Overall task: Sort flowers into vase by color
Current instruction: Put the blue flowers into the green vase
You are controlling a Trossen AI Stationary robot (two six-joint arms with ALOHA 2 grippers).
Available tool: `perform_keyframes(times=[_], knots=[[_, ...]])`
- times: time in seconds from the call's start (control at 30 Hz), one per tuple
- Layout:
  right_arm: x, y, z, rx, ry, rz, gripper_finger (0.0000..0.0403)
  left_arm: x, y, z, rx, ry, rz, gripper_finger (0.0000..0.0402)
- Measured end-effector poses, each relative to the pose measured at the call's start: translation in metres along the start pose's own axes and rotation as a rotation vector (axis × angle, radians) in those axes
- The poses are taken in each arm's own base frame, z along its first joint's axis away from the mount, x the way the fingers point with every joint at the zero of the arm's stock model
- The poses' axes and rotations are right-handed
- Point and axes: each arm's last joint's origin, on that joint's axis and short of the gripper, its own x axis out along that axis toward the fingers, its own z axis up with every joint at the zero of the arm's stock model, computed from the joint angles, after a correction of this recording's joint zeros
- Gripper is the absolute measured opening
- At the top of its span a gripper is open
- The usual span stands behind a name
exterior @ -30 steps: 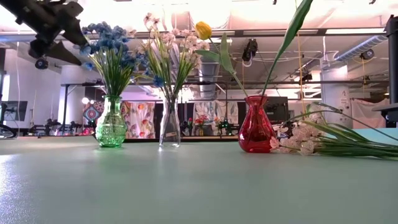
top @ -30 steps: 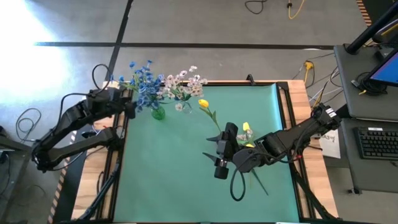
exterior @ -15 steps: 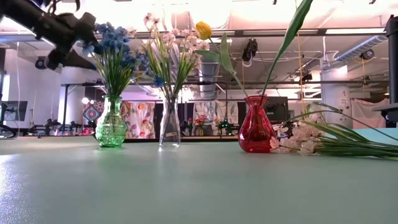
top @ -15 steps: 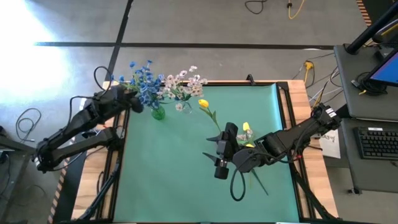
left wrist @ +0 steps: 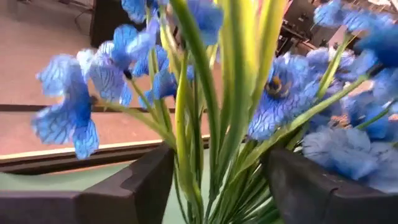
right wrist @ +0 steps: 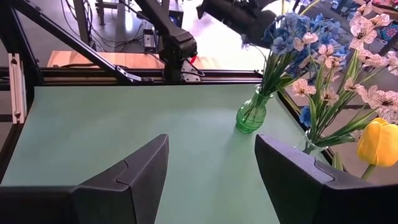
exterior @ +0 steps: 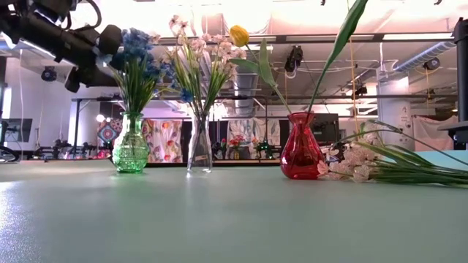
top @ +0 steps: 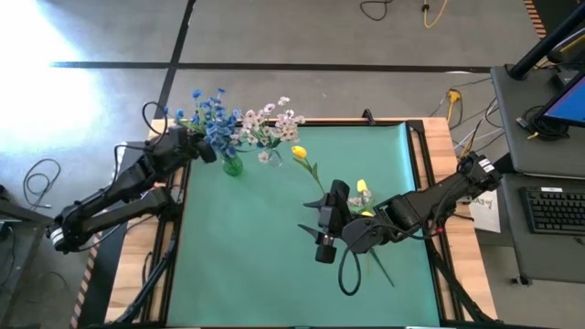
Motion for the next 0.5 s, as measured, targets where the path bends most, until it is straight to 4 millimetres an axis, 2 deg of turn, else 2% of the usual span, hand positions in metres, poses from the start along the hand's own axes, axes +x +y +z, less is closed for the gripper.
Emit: perform_keyframes(times=[0.33,0.5], knots=[[0.0000,0.0000,0.0000,0.001,-0.001,0.000,0.0233,0.0010,0.0002,-0.0011,0.002,0.001,0.002,0.0081],[0.0000,0.0000,0.0001,0.001,-0.001,-0.001,0.0233,0.0009,-0.0004,-0.0014,0.035,0.012,-0.018,0.0030]])
